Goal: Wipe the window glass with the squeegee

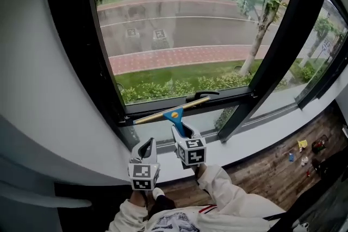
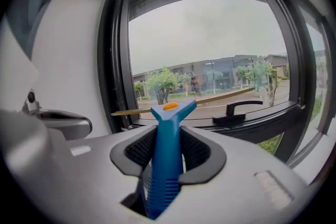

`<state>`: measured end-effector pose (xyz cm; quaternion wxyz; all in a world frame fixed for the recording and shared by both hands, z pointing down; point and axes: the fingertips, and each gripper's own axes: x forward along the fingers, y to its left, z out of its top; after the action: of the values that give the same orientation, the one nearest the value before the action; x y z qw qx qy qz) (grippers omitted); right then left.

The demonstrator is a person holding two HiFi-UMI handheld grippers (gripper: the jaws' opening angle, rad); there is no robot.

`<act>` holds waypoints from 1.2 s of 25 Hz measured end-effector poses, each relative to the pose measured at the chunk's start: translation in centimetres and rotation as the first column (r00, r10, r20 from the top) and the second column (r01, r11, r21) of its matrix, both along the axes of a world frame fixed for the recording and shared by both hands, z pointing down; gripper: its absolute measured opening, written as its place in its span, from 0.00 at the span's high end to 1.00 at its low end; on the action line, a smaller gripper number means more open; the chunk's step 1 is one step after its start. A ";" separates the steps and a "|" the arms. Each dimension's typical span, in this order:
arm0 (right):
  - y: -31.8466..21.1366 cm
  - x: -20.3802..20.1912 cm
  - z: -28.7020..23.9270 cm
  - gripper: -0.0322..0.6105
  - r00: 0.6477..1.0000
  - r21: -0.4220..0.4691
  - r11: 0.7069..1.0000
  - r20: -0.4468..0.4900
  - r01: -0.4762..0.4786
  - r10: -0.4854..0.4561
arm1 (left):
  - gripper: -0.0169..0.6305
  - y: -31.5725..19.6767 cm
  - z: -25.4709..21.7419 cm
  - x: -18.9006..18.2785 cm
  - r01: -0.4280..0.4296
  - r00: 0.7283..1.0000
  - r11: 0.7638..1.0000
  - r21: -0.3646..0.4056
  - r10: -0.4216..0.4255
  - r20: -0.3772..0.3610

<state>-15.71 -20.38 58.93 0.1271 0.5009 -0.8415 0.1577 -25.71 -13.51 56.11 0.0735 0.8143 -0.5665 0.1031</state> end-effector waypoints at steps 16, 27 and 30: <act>25.0 26.7 -3.8 0.73 0.976 0.043 0.999 0.218 0.008 -0.017 | 0.97 21.4 0.1 23.5 0.072 0.993 0.997 -0.011 -0.073 -0.094; 31.6 26.4 -5.1 0.73 0.968 0.073 0.997 0.250 0.009 -0.027 | 0.97 27.1 0.0 22.3 0.027 0.997 0.999 -0.019 -0.028 -0.070; 32.4 25.0 -5.7 0.73 0.980 0.101 0.995 0.200 -0.009 -0.011 | 0.97 27.5 -0.9 20.7 0.017 0.998 1.000 0.020 -0.016 -0.062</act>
<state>9.27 11.99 53.22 0.0163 0.4877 -0.8572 0.1646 -5.06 14.02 55.21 0.0838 0.8130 -0.5718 0.0714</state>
